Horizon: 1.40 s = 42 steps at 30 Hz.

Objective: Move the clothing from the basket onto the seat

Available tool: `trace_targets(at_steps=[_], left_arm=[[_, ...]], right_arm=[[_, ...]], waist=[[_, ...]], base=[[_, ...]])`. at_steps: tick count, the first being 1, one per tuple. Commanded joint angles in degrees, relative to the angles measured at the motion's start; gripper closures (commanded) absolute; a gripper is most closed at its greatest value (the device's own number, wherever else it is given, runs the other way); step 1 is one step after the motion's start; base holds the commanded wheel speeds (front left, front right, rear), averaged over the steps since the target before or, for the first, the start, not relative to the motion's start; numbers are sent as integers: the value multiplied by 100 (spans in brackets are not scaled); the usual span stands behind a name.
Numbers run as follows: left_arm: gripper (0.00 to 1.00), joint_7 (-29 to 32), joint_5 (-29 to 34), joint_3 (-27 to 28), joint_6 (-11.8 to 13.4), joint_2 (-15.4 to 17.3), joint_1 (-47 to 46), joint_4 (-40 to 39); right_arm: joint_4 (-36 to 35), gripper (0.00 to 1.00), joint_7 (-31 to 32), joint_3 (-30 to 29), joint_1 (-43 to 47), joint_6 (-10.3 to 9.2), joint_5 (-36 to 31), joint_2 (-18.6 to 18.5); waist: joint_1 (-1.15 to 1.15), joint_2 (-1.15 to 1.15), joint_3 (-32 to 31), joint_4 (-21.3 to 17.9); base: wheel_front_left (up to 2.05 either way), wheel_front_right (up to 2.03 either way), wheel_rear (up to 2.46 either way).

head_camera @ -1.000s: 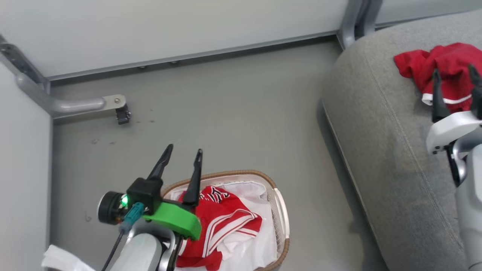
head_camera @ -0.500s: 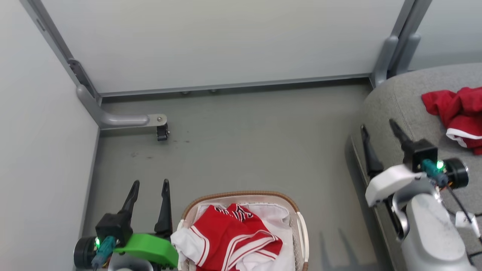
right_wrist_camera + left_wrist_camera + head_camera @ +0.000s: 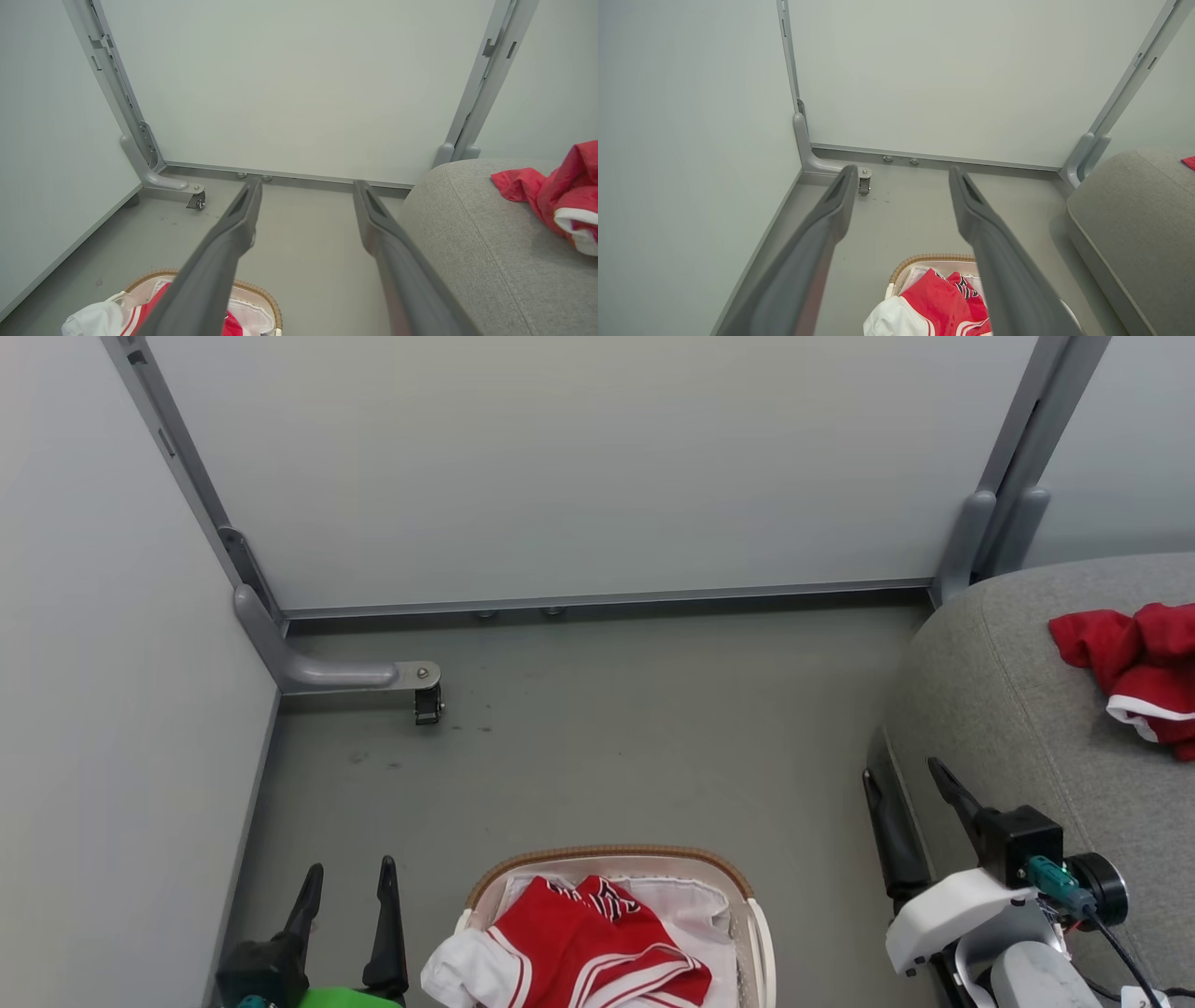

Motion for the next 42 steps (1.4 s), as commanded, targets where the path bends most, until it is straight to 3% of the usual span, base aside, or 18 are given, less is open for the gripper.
trace_targets(at_steps=[1, 33, 42], left_arm=[[0, -19, 42, 30, -41, -34, 93, -7], [0, -19, 358, 255, -252, -231, -25, 111], [0, 13, 599, 30, -307, -165, -505, 324]], right_arm=[[-79, 0, -28, -45, 123, -8, 11, -25], [-181, 0, -28, -172, 199, -8, 62, -22], [-325, 0, -28, -164, -36, -8, -43, -22]], waist=[[0, 0, -20, -11], [0, 0, 88, -95], [0, 0, 525, -183]], base=[[0, 0, 0], [0, 0, 0], [0, 0, 0]])
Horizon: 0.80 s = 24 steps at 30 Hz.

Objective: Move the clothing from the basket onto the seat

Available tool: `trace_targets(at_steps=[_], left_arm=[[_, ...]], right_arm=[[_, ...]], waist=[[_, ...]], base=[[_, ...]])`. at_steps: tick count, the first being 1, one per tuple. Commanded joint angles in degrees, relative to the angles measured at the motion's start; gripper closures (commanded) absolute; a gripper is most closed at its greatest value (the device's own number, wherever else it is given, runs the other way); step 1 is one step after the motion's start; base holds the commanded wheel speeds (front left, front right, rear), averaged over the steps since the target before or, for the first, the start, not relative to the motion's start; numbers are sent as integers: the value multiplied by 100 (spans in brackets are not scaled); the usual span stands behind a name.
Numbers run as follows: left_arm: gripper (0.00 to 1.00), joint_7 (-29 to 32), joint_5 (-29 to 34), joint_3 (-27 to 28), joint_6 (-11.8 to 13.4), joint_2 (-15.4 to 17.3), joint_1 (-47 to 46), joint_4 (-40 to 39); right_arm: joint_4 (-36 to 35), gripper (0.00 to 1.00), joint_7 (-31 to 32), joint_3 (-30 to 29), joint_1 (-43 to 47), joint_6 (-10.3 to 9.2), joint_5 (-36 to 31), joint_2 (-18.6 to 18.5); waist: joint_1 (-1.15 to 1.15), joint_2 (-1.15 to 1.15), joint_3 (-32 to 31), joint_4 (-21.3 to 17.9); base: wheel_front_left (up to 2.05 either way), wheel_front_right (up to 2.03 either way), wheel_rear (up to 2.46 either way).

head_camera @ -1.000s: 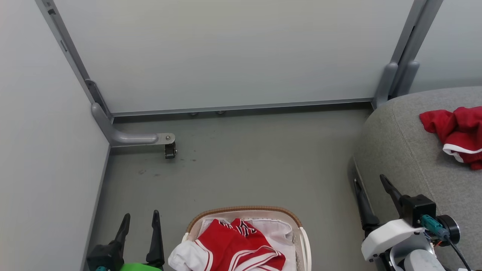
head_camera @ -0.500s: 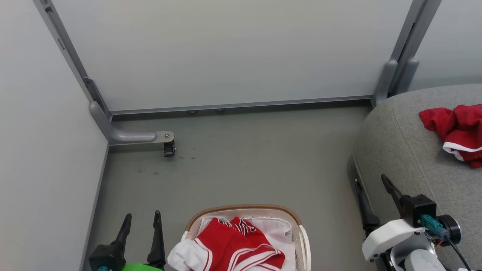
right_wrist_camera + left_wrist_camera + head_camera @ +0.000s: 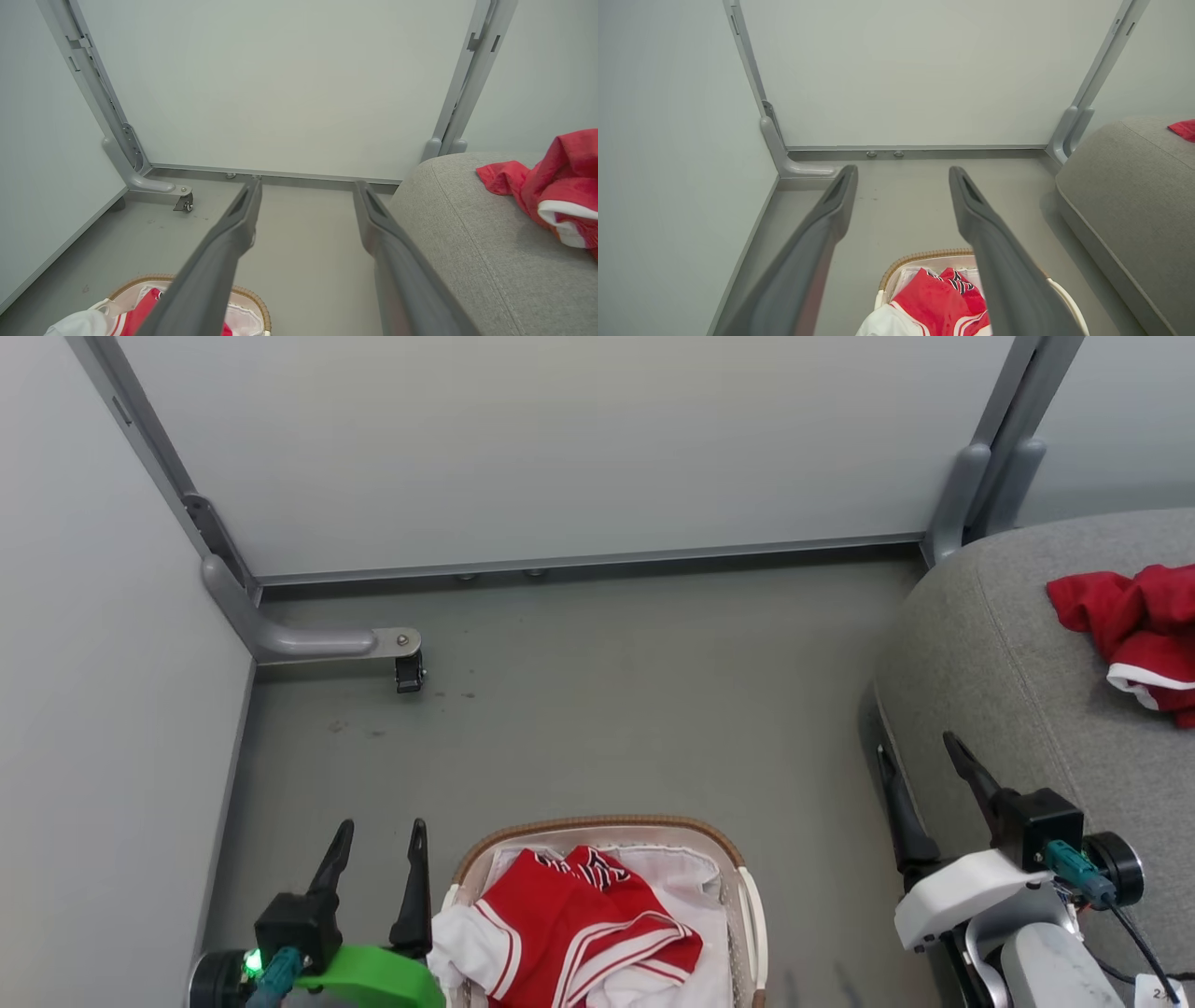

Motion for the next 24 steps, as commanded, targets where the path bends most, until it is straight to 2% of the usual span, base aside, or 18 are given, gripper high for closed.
trace_targets(at_steps=[1, 5, 14, 18, 24], left_arm=[[0, 14, 72, -41, -22, 18, -221, 66], [0, 147, 198, -230, -75, 3, -759, 427], [0, 402, 777, -1049, -246, -45, -2028, 1970], [0, 579, 1262, -1517, -207, -2, -2549, 2854], [0, 718, 1435, -1707, -145, -16, -3116, 3993]], right_arm=[[-57, 0, -28, -20, -106, -8, -46, -22], [-179, 0, -28, -39, -339, -8, -112, -21], [-372, 0, -28, 22, -944, -8, -193, -21], [-434, 0, -28, 108, -1175, -8, -102, -21], [-467, 0, -28, 268, -1471, -8, 119, -19]], waist=[[0, 0, 264, -60], [0, 0, 659, -143], [0, 0, 1693, -500], [0, 0, 2189, -704], [0, 0, 2840, -1009]], base=[[0, 0, 0], [0, 0, 0], [0, 0, 0], [0, 0, 0], [0, 0, 0]])
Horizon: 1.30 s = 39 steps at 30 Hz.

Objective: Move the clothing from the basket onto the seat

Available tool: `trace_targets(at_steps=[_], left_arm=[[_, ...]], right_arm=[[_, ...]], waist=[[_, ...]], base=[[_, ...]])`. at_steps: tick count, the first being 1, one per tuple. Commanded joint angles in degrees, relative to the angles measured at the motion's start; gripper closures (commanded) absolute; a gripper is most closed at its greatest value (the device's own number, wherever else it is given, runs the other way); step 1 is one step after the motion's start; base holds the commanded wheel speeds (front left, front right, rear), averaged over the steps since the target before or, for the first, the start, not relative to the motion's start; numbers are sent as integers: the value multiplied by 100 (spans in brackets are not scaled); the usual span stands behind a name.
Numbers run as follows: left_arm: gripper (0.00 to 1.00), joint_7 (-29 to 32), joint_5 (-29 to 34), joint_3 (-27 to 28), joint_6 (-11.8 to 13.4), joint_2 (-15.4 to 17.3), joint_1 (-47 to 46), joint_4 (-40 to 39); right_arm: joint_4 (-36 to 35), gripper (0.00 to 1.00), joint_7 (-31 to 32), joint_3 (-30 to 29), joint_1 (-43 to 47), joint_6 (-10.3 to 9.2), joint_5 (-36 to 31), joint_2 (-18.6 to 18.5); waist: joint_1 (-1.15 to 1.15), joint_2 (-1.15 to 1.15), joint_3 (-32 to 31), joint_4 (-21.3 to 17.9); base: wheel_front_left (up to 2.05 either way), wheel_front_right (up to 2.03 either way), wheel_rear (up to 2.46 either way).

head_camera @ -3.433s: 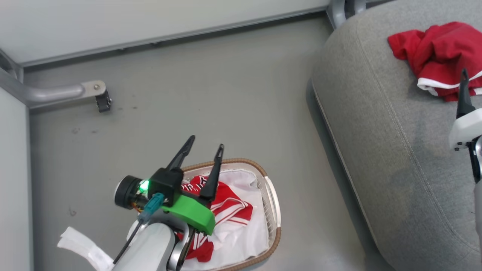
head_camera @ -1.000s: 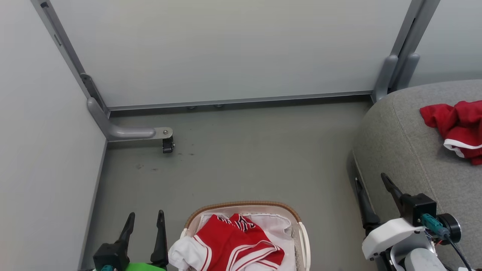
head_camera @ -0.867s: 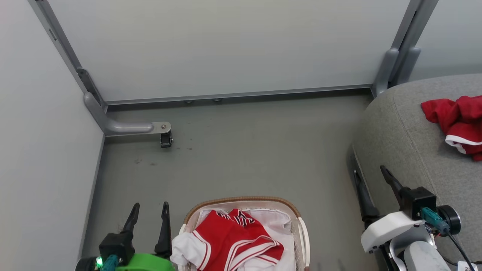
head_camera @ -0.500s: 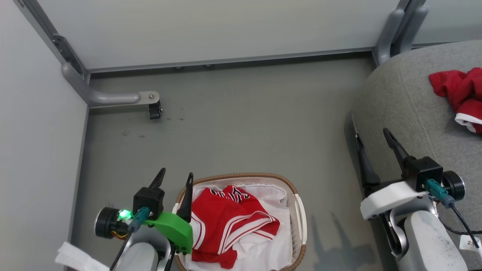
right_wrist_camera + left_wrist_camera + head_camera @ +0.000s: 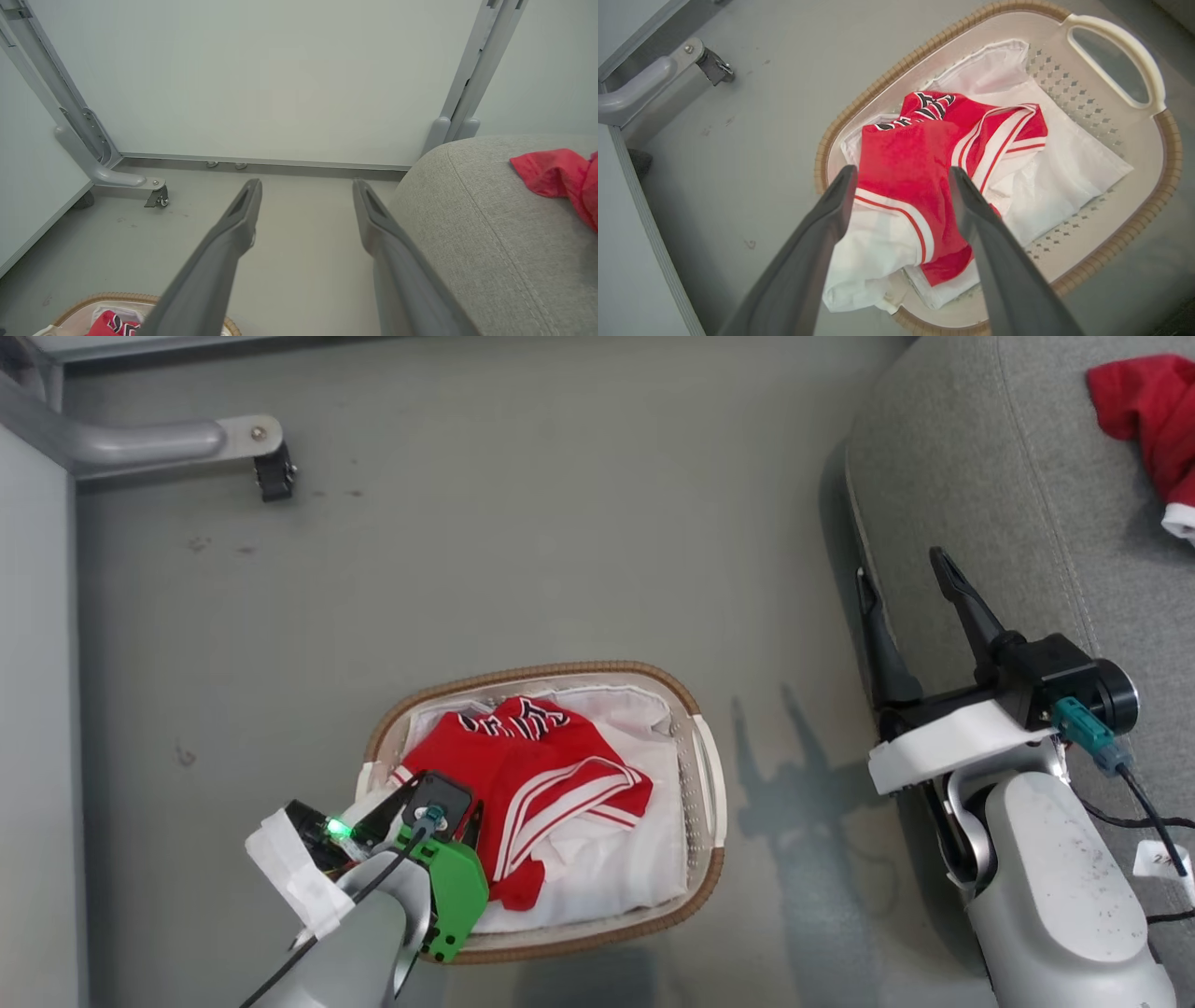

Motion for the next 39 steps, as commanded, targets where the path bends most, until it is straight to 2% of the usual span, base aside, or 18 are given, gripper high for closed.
trace_targets(at_steps=[1, 7, 16, 28, 29, 30, 31, 32, 39], left_arm=[[0, 2, 44, -18, 43, 41, -253, 174], [0, -23, 186, -151, 121, 139, -675, 825], [0, -51, 321, -391, 219, 266, -991, 1344], [0, 526, 226, -413, 512, 459, -1315, 1582], [35, 607, 216, -417, 533, 454, -1318, 1595], [60, 653, 208, -421, 537, 443, -1315, 1600], [91, 702, 178, -423, 515, 422, -1303, 1603], [100, 713, 139, -405, 485, 406, -1287, 1609], [100, 598, 100, -474, 372, 347, -1255, 1610]], right_arm=[[-35, 0, -28, 28, -126, -8, 79, -14], [-66, 0, -28, 96, -329, -8, 235, -14], [-68, 0, -28, 263, -468, -8, 503, -13], [-112, 0, -28, 447, -677, -8, 766, -14], [-104, 0, -28, 449, -670, -8, 770, -15], [-93, 0, -28, 447, -670, -8, 783, -15], [-85, 0, -28, 446, -669, -8, 799, -15], [-79, 0, -28, 446, -665, -8, 808, -14], [21, 0, -28, 373, -564, -8, 759, -14]], waist=[[0, 0, 767, -487], [0, 0, 1253, -675], [0, 0, 1564, -885], [0, 0, 1951, -1162], [0, 0, 1962, -1174], [0, 0, 1967, -1182], [0, 0, 1968, -1189], [0, 0, 1965, -1193], [0, 0, 1777, -1112]], base=[[0, 0, 0], [0, 0, 0], [0, 0, 0], [0, 0, 0], [0, 0, 0], [0, 0, 0], [0, 0, 0], [0, 0, 0], [0, 0, 0]])
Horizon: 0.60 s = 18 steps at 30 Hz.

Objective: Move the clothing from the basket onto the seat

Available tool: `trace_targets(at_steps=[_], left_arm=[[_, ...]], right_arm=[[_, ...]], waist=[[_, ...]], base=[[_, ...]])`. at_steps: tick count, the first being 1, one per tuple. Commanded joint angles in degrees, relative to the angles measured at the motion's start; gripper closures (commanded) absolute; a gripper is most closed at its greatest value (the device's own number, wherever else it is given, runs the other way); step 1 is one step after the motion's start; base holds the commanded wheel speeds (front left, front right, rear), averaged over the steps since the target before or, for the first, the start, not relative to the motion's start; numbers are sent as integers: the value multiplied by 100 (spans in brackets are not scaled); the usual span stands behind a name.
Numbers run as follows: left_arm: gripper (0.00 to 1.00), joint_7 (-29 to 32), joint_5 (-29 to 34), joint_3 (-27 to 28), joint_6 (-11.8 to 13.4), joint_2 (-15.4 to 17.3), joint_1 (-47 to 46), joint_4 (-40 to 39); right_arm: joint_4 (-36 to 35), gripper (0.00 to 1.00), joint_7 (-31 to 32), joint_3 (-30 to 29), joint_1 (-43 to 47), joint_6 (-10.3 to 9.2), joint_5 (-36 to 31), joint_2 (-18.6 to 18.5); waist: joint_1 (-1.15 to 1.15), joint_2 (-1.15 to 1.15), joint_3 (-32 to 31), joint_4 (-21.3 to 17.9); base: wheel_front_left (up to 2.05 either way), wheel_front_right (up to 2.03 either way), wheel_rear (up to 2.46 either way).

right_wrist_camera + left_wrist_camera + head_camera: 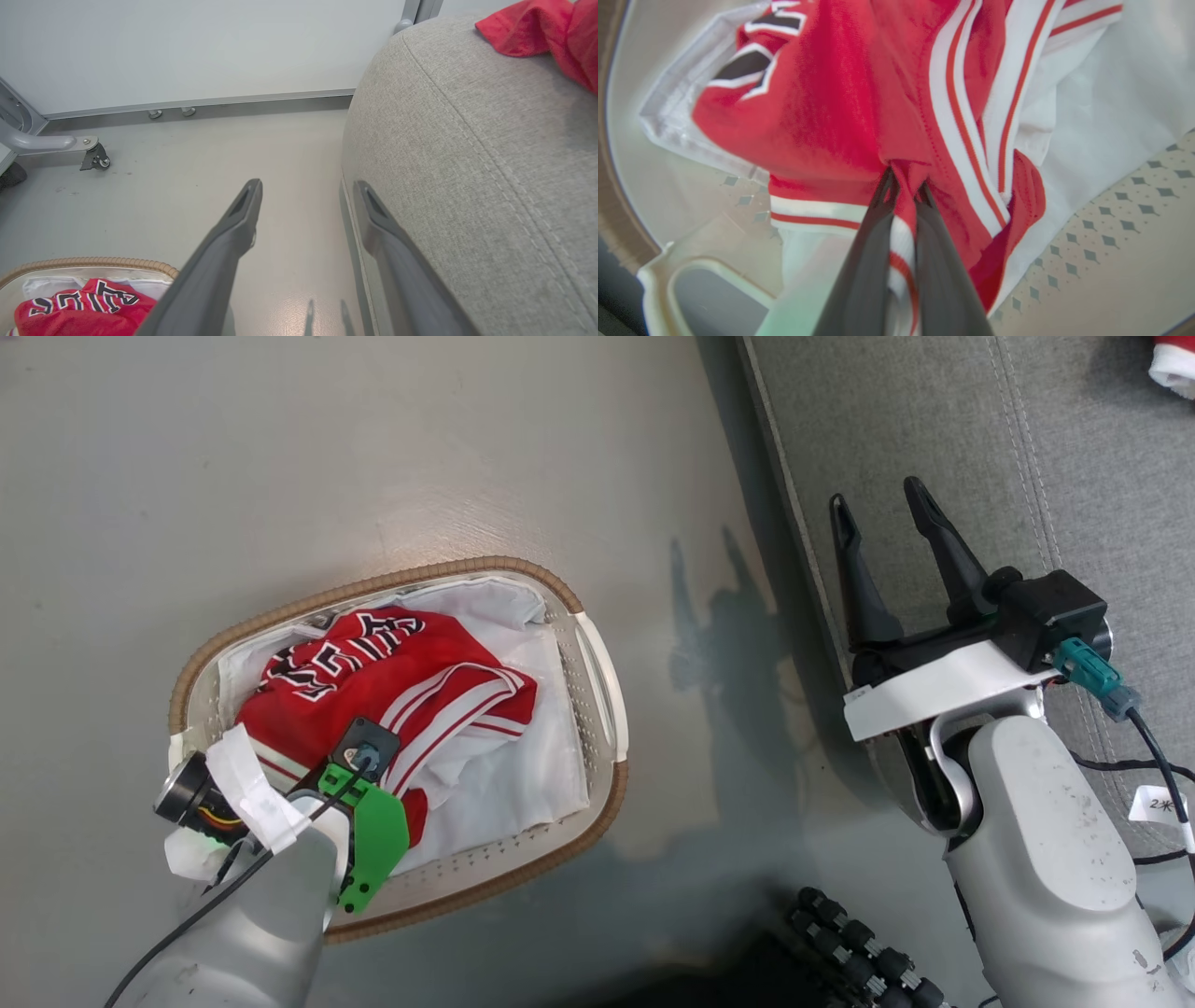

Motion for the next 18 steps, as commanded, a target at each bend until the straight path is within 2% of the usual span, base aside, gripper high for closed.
trace_targets(at_steps=[1, 11, 18], left_arm=[[100, -89, 9, -19, -31, -20, -20, -12], [100, -1068, -170, -152, -376, -203, 251, -300], [100, -1355, -218, -374, -595, -231, 376, -865]], right_arm=[[27, 0, -28, -20, 76, -8, -8, -13], [234, 0, -28, -176, 358, -8, -266, -16], [396, 0, -28, -320, 669, -8, -443, -16]], waist=[[0, 0, -114, 73], [0, 0, -942, 414], [0, 0, -1686, 659]], base=[[0, 0, 0], [0, 0, 0], [0, 0, 0]])
